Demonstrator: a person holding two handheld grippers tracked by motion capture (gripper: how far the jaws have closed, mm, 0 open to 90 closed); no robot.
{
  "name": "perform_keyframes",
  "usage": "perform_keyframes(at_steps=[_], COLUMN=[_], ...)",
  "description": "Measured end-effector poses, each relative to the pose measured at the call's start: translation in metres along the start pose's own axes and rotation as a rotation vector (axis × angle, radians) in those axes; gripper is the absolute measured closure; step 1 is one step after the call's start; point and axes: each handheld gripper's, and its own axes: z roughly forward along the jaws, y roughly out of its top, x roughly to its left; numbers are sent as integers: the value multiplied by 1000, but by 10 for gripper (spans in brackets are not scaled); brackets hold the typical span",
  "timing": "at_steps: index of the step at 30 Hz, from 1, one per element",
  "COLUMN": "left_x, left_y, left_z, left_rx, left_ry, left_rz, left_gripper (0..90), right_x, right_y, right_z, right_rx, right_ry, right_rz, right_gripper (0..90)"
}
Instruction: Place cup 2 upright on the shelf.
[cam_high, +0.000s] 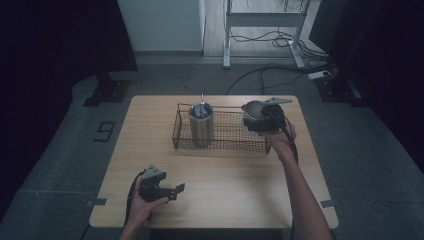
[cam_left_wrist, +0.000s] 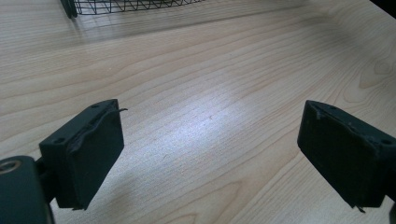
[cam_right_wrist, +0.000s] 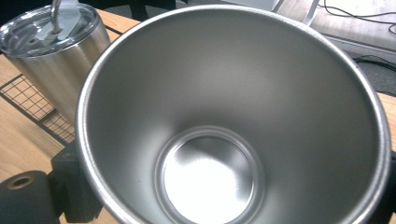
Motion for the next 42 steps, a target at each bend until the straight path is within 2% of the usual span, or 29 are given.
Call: perform_keyframes(at_steps=[16, 27, 42], left_x=[1, 2, 3], left_y=[-1, -1, -2], left_z=[1, 0, 0], left_rx=[5, 3, 6], left_ry=[1, 2, 3], left_rz=[2, 0, 0], left_gripper=[72, 72, 73], right_x=[1, -4, -7], right_y=[0, 2, -5], right_z=[28, 42, 61], right_rx=[26, 54, 94], right_ry=[16, -2, -10], right_rz=[3, 5, 5], right_gripper=[78, 78, 78])
